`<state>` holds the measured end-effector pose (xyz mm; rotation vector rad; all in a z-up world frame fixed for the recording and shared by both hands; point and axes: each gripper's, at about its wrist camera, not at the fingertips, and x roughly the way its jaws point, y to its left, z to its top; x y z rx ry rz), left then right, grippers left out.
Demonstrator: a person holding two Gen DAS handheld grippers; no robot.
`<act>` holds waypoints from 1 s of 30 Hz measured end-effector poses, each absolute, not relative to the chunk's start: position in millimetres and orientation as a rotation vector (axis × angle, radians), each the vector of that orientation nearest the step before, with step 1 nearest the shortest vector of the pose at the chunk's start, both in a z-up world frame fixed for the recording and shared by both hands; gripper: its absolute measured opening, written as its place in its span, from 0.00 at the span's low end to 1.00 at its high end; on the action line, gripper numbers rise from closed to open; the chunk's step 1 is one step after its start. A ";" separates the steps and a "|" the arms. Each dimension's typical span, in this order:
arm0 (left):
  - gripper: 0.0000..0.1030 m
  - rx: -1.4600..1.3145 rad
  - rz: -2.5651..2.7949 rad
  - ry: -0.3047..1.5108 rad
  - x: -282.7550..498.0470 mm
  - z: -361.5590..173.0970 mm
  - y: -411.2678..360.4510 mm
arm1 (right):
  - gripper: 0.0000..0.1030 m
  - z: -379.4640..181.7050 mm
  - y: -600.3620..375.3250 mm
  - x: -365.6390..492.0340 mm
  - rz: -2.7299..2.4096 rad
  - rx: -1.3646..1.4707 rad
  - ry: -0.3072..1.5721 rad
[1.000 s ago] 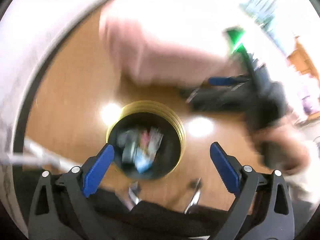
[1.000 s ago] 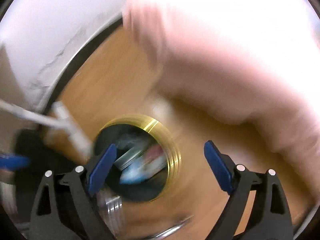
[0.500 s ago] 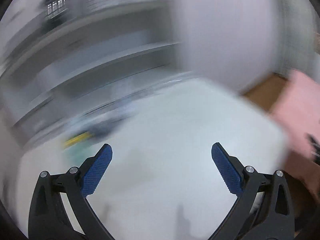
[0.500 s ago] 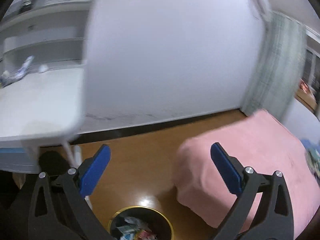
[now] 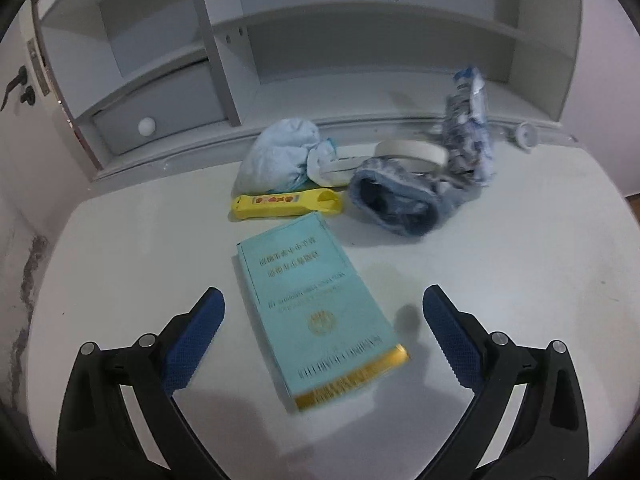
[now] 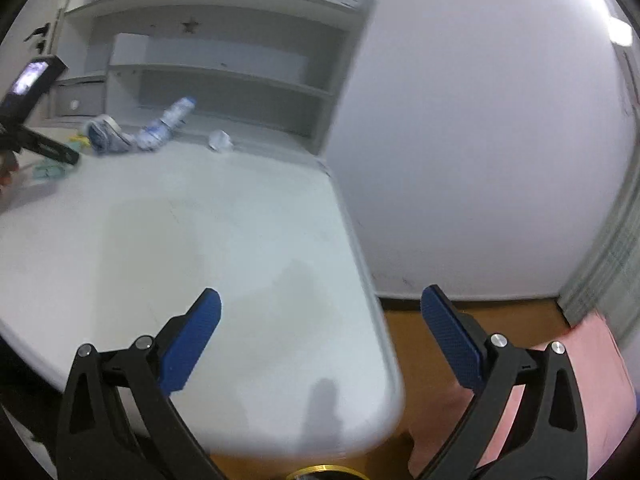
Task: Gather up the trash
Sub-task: 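Grasp the teal cigarette box with the left tool while the right grasps the tape roll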
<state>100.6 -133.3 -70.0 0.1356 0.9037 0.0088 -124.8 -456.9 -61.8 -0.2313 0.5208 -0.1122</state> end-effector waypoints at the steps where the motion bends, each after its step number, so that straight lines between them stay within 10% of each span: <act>1: 0.94 0.136 0.007 0.917 104.4 -73.0 -132.5 | 0.94 -59.1 -448.3 -113.1 -0.083 -0.225 0.515; 30: 0.93 0.076 -0.067 1.034 149.8 -73.5 1.8 | 0.90 -24.4 -256.9 130.4 0.499 0.163 0.747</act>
